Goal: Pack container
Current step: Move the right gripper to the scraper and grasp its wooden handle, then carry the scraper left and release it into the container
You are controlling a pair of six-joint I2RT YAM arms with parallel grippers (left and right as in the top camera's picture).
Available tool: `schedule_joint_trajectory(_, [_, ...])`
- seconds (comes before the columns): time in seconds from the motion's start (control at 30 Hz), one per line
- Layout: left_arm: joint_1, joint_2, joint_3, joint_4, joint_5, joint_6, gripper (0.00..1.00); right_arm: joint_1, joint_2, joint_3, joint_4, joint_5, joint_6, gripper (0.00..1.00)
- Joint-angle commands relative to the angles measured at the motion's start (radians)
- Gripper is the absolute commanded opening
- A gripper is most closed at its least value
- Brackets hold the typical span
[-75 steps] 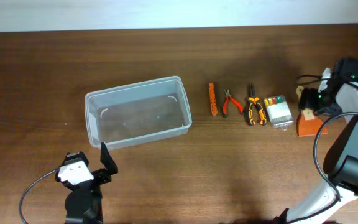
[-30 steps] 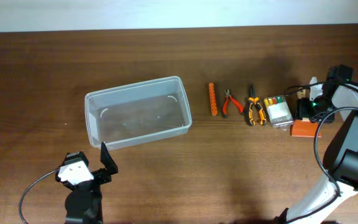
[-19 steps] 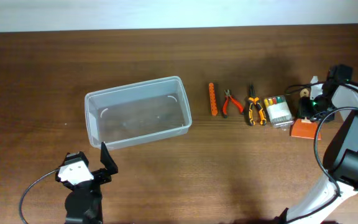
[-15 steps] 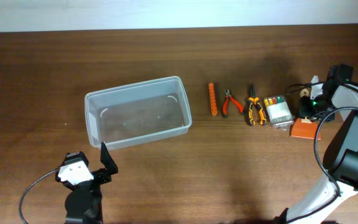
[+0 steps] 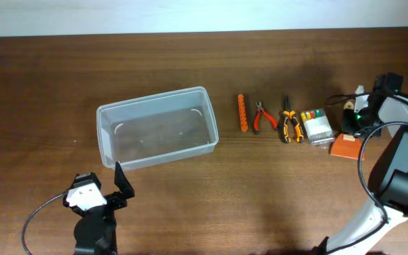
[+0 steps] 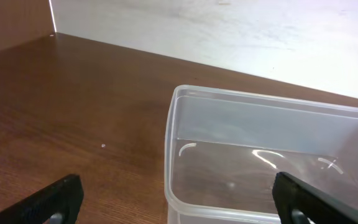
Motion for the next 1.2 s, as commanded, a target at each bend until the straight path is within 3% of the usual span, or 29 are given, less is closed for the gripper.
schedule_joint_trajectory(0.0, [-0.004, -0.005, -0.004, -0.001, -0.004, 0.009, 0.99, -0.002, 0.023, 0.068, -0.067, -0.029, 0.043, 0.14])
schedule_joint_trajectory(0.37, [-0.004, -0.005, -0.004, -0.001, -0.004, 0.009, 0.99, 0.066, -0.117, 0.539, -0.422, -0.231, 0.05, 0.06])
schedule_joint_trajectory(0.5, [-0.004, -0.005, -0.004, -0.001, -0.003, 0.009, 0.99, 0.212, -0.171, 0.679, -0.53, -0.231, 0.042, 0.04])
schedule_joint_trajectory(0.67, [-0.004, -0.005, -0.004, -0.001, -0.004, 0.009, 0.99, 0.461, -0.192, 0.705, -0.553, -0.231, 0.029, 0.04])
schedule_joint_trajectory(0.93, [-0.004, -0.005, -0.004, -0.001, -0.004, 0.009, 0.99, 0.902, -0.104, 0.689, -0.507, -0.226, -0.391, 0.04])
schedule_joint_trajectory(1.17, [-0.004, -0.005, -0.004, -0.001, -0.003, 0.009, 0.99, 1.08, 0.064, 0.688, -0.402, -0.198, -0.683, 0.04])
